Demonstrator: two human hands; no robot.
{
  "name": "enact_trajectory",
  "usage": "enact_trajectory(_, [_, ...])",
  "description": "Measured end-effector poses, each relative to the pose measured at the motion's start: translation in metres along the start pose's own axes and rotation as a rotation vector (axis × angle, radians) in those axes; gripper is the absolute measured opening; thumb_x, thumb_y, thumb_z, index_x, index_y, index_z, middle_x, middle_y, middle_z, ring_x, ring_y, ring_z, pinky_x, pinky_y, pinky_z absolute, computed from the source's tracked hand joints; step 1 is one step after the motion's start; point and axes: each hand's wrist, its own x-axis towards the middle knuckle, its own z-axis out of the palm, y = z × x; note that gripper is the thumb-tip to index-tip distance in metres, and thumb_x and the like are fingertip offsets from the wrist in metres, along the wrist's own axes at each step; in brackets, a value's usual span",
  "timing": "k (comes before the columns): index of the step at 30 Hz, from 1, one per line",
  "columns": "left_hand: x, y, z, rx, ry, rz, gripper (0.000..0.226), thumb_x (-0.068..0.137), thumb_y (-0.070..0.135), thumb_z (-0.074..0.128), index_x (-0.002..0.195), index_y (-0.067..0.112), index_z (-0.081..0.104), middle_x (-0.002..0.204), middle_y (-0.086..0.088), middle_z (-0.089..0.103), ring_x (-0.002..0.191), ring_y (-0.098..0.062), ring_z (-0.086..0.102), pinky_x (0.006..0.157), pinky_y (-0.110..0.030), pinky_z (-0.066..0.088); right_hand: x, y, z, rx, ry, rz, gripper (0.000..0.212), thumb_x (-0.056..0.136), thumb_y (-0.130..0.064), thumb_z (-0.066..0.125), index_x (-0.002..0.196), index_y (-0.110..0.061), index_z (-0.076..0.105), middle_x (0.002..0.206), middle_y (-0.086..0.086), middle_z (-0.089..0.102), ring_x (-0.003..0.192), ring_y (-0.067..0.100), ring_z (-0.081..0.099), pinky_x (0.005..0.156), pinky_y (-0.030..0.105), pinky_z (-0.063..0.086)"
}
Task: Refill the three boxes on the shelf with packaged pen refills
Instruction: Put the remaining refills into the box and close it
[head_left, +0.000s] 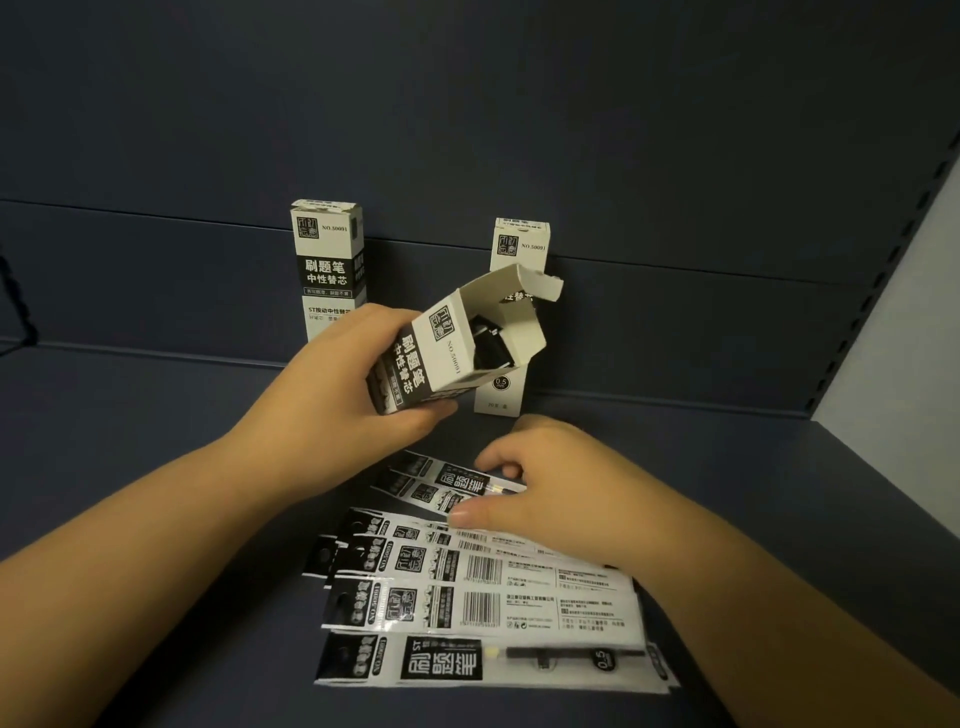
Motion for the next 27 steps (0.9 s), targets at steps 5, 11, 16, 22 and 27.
enact_trajectory(5, [0.000,0.001,-0.001,0.002,0.006,-0.008,0.050,0.074,0.049,0.074,0.117,0.048,0.049,0.106,0.029,0.054,0.104,0.011,0.052,0.078,-0.005,0.040,0.001,0.003,-0.001,0.040,0.003,-0.009,0.031,0.090,-0.049,0.068,0.119,-0.037,0.072,0.089,-0.017,0.059,0.078,0.000,0.058,0.072,0.018,0.046])
enact_trajectory(11, [0.000,0.002,0.000,0.005,-0.004,0.000,0.050,0.074,0.049,0.075,0.117,0.046,0.049,0.104,0.030,0.054,0.104,0.012,0.051,0.079,-0.002,0.037,-0.002,0.004,-0.001,0.014,0.027,-0.007,0.018,0.094,-0.040,0.063,0.108,-0.037,0.074,0.085,-0.015,0.064,0.073,0.001,0.059,0.071,0.021,0.052])
enact_trajectory(16, [0.000,0.001,-0.002,0.000,0.007,0.003,0.049,0.074,0.047,0.075,0.116,0.045,0.050,0.104,0.028,0.054,0.103,0.011,0.052,0.079,-0.002,0.037,-0.007,-0.001,-0.008,-0.038,-0.025,-0.026,0.045,0.088,-0.054,0.066,0.128,-0.033,0.067,0.104,-0.019,0.054,0.098,0.002,0.058,0.089,0.028,0.054])
enact_trajectory(22, [0.000,0.000,-0.001,0.007,0.003,0.002,0.049,0.074,0.048,0.076,0.116,0.047,0.050,0.104,0.032,0.053,0.104,0.011,0.051,0.079,-0.003,0.037,-0.008,-0.001,-0.012,-0.190,-0.017,0.010,0.023,0.094,-0.019,0.055,0.106,-0.029,0.072,0.100,-0.010,0.056,0.089,0.015,0.059,0.075,0.030,0.053])
enact_trajectory(27, [0.000,0.000,0.000,0.005,0.001,0.003,0.048,0.075,0.047,0.076,0.115,0.047,0.049,0.103,0.032,0.053,0.103,0.010,0.052,0.078,-0.003,0.037,-0.010,-0.001,-0.014,-0.229,0.005,0.054,0.016,0.095,-0.017,0.052,0.092,-0.026,0.065,0.093,-0.002,0.059,0.077,0.016,0.058,0.059,0.027,0.045])
